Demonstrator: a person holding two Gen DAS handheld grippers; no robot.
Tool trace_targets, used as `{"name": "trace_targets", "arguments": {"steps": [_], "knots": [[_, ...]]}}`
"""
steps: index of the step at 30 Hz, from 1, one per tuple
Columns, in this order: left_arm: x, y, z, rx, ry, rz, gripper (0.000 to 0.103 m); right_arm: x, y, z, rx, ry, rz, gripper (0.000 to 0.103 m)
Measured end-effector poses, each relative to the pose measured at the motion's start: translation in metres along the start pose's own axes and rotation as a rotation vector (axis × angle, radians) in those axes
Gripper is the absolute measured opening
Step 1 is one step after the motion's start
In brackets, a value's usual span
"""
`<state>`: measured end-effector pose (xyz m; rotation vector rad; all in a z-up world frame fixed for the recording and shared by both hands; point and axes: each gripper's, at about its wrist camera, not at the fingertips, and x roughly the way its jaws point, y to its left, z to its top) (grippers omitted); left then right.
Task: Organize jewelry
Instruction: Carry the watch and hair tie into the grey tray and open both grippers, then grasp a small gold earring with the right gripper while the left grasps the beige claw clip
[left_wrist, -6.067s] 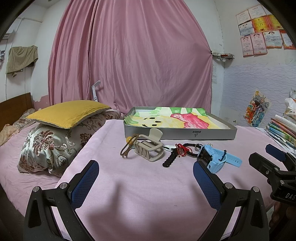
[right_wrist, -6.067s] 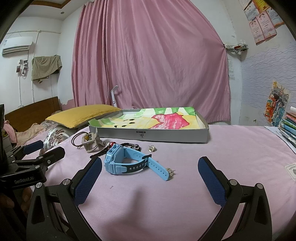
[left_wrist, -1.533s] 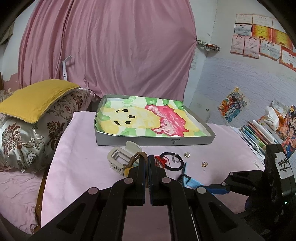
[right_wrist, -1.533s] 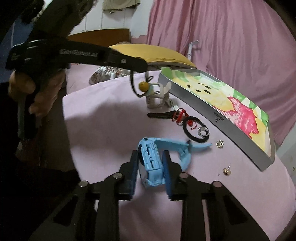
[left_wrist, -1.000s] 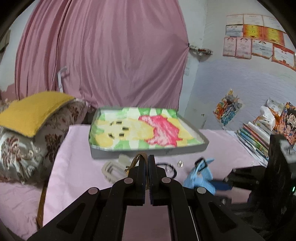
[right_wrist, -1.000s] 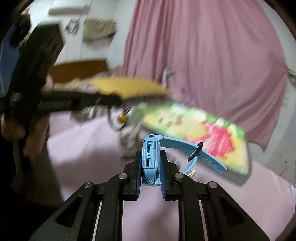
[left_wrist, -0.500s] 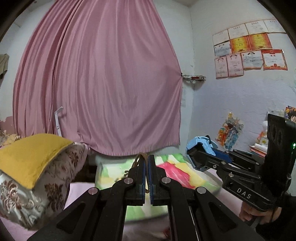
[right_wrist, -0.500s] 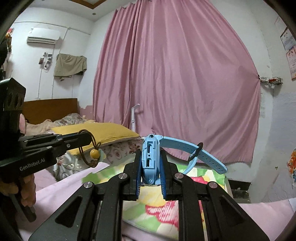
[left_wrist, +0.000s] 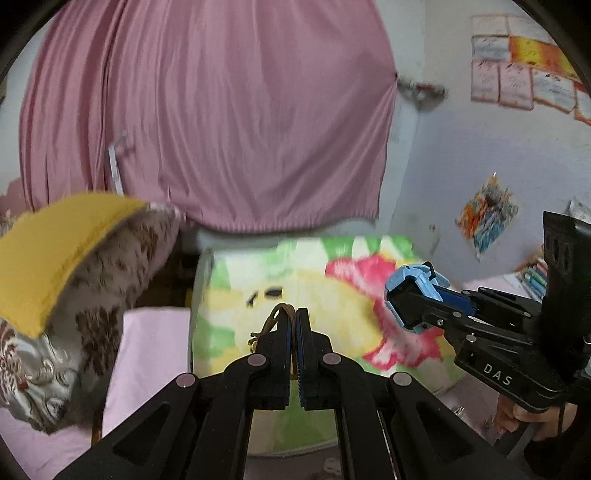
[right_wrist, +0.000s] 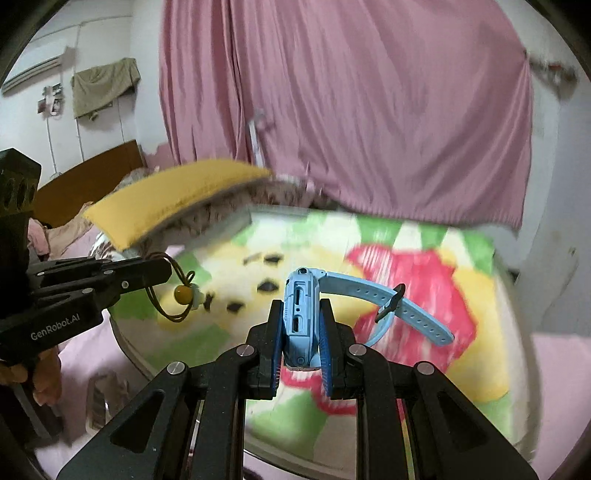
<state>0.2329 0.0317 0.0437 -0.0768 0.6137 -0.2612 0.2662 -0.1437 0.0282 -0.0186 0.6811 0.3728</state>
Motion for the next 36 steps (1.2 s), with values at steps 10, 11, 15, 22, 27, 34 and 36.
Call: {"name": "trace_targets", "arguments": {"steps": [10,11,15,22,27,34,36], "knots": [[0.02,0.003,-0.015,-0.015,0.165,0.011,0.003,0.002,-0.015,-0.018,0.036,0.04,0.029,0.017],[0.019,0.003,-0.016,-0.015,0.166,0.017,0.006,-0.006,-0.015,-0.02,0.036,0.033,0.026,0.019],[0.009,0.005,-0.019,-0.035,0.136,0.006,0.035,-0.032,-0.012,-0.022,0.026,-0.034,0.013,0.038],[-0.031,0.001,-0.025,-0.075,-0.011,0.017,0.067,-0.092,-0.01,-0.031,0.028,-0.216,-0.044,0.066],[-0.063,-0.006,-0.035,-0.105,-0.13,0.054,0.097,-0.126,-0.011,-0.046,0.038,-0.304,-0.06,0.091],[-0.093,-0.017,-0.063,-0.134,-0.207,0.08,0.102,-0.156,-0.016,-0.073,0.062,-0.339,-0.07,0.099],[-0.098,-0.021,-0.071,-0.126,-0.21,0.094,0.102,-0.161,-0.016,-0.08,0.061,-0.337,-0.072,0.099]]}}
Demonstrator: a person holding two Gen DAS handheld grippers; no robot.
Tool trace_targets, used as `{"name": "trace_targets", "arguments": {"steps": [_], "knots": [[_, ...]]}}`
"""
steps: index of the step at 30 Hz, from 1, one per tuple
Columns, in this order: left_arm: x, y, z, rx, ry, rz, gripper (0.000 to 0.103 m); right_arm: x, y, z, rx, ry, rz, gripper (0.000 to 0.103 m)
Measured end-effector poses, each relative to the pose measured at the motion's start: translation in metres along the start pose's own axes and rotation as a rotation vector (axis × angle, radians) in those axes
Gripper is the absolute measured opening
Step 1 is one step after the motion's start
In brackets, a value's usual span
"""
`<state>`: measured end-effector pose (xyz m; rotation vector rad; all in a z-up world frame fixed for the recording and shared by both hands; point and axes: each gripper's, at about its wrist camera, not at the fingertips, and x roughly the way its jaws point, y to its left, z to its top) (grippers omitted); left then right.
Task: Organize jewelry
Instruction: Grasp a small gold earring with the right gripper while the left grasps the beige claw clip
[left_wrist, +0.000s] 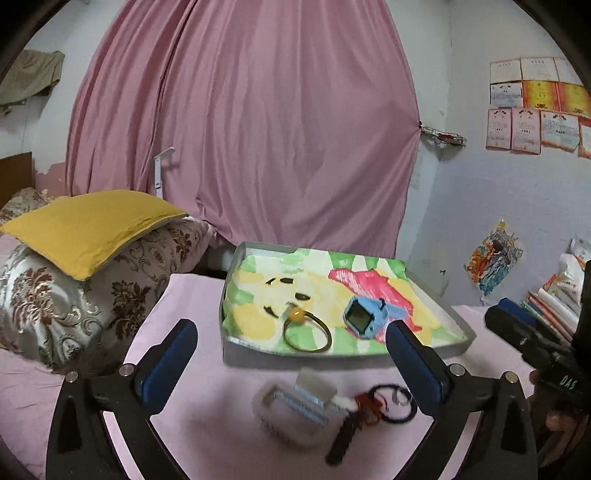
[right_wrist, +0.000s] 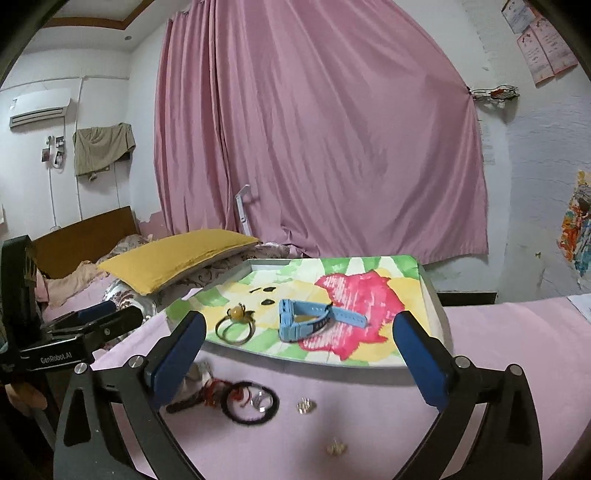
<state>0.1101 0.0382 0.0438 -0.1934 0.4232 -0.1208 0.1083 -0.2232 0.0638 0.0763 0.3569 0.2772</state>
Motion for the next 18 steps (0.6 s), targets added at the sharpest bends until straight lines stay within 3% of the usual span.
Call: {"name": "trace_targets", "arguments": {"steps": [9,18], "knots": [[-0.019,-0.009,-0.019,0.048,0.052,-0.003,0.102,-0.018,-0.009,-0.013,-0.03,0.078,-0.02,0.099],[0.005,-0.006,-0.036,0.094,0.265,0.017,0.102,-0.002,-0.021,-0.026,-0.024,0.252,-0.069,0.099]]}}
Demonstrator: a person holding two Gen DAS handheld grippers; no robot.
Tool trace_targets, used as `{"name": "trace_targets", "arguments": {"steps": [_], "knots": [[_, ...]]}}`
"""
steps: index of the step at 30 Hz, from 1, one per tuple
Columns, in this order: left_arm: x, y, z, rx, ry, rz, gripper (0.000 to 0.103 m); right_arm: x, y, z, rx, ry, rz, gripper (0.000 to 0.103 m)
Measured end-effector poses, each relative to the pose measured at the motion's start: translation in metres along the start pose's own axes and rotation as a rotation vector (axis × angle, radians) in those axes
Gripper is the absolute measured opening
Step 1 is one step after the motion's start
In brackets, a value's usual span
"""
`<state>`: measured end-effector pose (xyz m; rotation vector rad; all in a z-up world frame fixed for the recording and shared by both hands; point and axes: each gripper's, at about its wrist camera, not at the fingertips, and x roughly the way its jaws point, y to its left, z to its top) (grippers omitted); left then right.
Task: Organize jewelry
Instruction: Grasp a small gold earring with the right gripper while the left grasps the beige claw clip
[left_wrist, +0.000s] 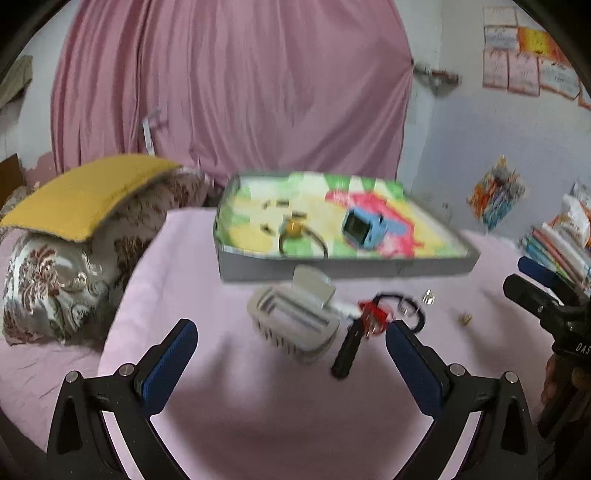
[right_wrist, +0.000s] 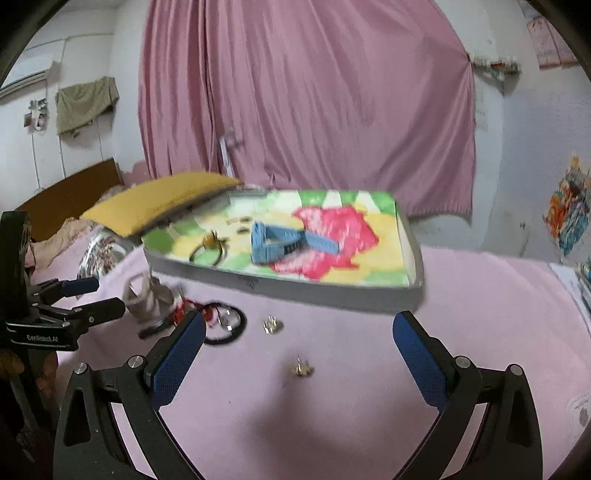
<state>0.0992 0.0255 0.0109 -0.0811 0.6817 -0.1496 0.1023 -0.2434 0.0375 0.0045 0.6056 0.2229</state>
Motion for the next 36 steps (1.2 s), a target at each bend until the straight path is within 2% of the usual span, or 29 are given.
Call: {"name": "trace_targets", "arguments": {"steps": [6,10,15,16,18,20,21,26,31,34,36], "knots": [[0.019,0.006,-0.002,-0.027,0.111,0.008,0.102,0.027,-0.003,-0.011,0.002,0.167,-0.005,0.099],[0.029,0.003,-0.004,-0.016,0.16,0.019,0.102,0.033,-0.005,-0.017,0.023,0.21,0.024,0.099],[0.034,0.003,-0.001,-0.025,0.178,0.028,0.102,0.031,-0.004,-0.021,0.043,0.198,0.055,0.097],[0.035,0.004,0.0,-0.028,0.182,0.032,0.102,0.031,-0.003,-0.021,0.042,0.197,0.054,0.094],[0.038,0.004,0.002,-0.03,0.193,0.04,0.102,0.034,-0.003,-0.021,0.049,0.207,0.061,0.074],[0.041,0.005,0.005,-0.031,0.197,0.039,0.102,0.037,-0.004,-0.023,0.062,0.229,0.064,0.057],[0.042,0.006,0.006,-0.033,0.199,0.039,0.102,0.039,-0.004,-0.023,0.066,0.238,0.066,0.053],[0.049,0.005,0.013,-0.05,0.202,0.03,0.102,0.042,0.0,-0.022,0.054,0.244,0.056,0.038],[0.056,0.001,0.017,-0.049,0.213,0.028,0.102,0.044,0.001,-0.021,0.057,0.248,0.056,0.03],[0.057,-0.003,0.019,-0.031,0.213,0.028,0.097,0.045,0.002,-0.019,0.059,0.252,0.063,0.026],[0.057,-0.002,0.021,-0.039,0.211,0.025,0.088,0.046,0.003,-0.019,0.059,0.256,0.073,0.018]]}}
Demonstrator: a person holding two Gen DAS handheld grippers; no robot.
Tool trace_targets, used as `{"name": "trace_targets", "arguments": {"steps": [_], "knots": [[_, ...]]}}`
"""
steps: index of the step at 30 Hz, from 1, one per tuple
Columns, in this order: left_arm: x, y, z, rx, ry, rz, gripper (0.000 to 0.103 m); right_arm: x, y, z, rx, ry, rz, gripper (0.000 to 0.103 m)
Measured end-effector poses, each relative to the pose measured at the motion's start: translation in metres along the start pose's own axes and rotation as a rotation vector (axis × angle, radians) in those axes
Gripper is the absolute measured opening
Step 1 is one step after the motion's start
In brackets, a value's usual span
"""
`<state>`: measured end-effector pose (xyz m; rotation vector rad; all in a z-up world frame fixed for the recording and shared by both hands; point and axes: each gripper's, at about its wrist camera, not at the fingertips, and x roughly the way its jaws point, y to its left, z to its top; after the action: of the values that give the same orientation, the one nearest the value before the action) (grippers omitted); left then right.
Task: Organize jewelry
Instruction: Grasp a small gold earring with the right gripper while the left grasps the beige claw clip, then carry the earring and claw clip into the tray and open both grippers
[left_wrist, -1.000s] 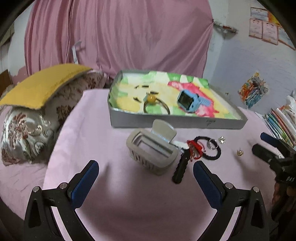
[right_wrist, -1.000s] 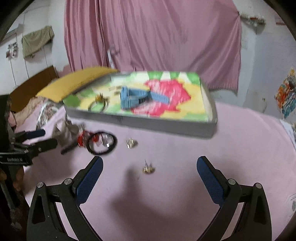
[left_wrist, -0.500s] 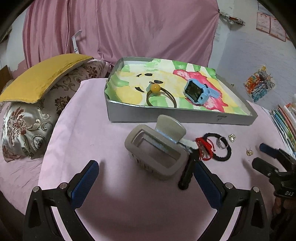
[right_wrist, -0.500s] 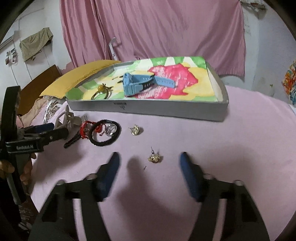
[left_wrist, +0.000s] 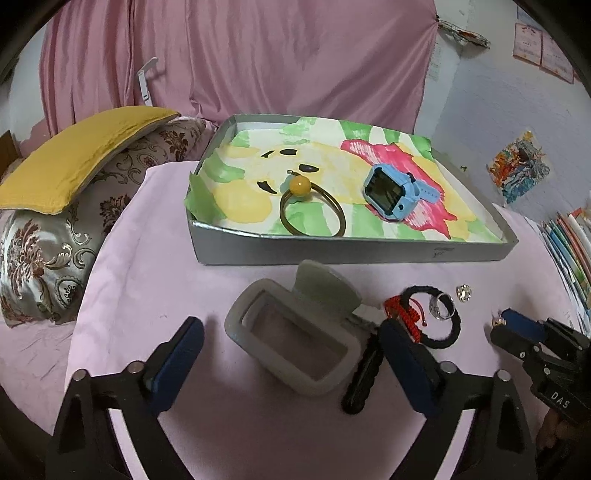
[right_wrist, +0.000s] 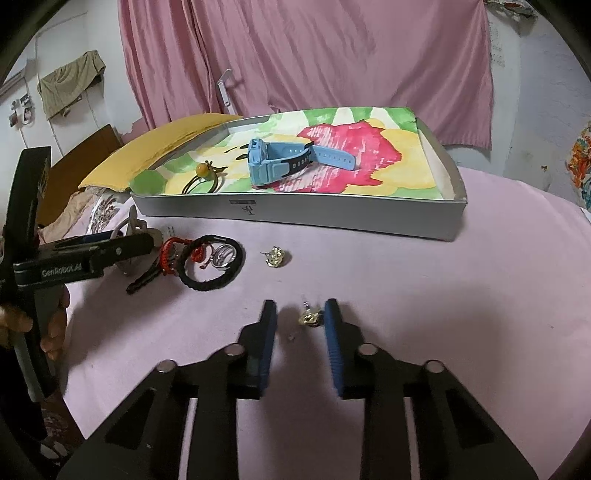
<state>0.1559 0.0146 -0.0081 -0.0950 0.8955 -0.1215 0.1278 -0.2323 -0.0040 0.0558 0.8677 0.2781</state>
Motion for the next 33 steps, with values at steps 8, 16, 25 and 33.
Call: {"name": "trace_targets", "arguments": {"steps": [8,16,25,33], "knots": [[0.0,0.006,0.001,-0.034,0.003,-0.031,0.058,0.003,0.011,-0.001,-0.037,0.007,0.037,0.014],[-0.011,0.003,-0.013,-0.005,-0.001,-0.068,0.055,0.0,0.022,-0.005,-0.07,0.0,0.063,0.013],[-0.039,-0.002,-0.033,-0.04,-0.137,-0.217,0.055,-0.023,0.031,0.002,-0.071,-0.149,0.099,0.013],[-0.056,-0.013,-0.024,-0.025,-0.31,-0.274,0.055,-0.053,0.042,0.023,-0.109,-0.353,0.075,0.013]]}}
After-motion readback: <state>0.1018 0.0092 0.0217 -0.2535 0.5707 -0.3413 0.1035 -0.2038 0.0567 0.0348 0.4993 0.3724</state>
